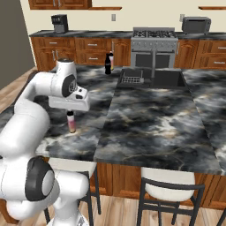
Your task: Place the large bottle from the dining counter next to the other large bottle outside the sink, and place the small bottle from the dining counter next to the other small bottle inside the sink.
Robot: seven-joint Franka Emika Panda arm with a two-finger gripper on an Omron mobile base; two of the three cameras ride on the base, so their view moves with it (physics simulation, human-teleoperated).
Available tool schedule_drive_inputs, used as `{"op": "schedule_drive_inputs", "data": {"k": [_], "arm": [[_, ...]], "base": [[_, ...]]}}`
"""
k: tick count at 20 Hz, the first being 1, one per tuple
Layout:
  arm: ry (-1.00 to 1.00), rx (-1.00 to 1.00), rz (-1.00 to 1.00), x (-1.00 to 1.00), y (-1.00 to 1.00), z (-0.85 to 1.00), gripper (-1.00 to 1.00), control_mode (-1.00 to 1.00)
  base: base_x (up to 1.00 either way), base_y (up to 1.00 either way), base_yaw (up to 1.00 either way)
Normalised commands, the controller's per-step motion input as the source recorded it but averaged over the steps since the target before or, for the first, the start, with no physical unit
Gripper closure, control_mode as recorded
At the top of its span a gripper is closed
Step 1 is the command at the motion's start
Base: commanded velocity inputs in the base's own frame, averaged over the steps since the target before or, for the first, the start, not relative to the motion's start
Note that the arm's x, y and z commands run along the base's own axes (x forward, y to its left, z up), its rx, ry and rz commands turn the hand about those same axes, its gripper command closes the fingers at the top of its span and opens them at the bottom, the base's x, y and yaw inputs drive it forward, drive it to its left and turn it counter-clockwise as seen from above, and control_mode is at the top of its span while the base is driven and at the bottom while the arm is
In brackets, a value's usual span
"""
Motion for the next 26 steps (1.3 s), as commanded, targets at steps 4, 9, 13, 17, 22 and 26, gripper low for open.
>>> {"op": "schedule_drive_inputs", "data": {"k": [4, 9, 13, 17, 22, 26], "arm": [[0.0, 0.0, 0.11, -0.89, 0.0, 0.43, 1.0, -1.0], [-0.09, 0.0, 0.1, -1.0, 0.0, 0.16, 1.0, -1.0], [-0.09, 0.0, 0.09, -0.84, 0.0, 0.18, 1.0, -1.0], [-0.02, 0.0, 0.06, -0.36, 0.0, 0.22, 1.0, -1.0], [0.0, 0.0, 0.01, -0.06, 0.0, 0.01, 1.0, -1.0], [0.0, 0.0, 0.0, 0.0, 0.0, 0.0, 1.0, -1.0]], "base": [[0.0, 0.0, 0.0], [0.0, 0.0, 0.0], [0.0, 0.0, 0.0], [0.0, 0.0, 0.0], [0.0, 0.0, 0.0], [0.0, 0.0, 0.0]]}}
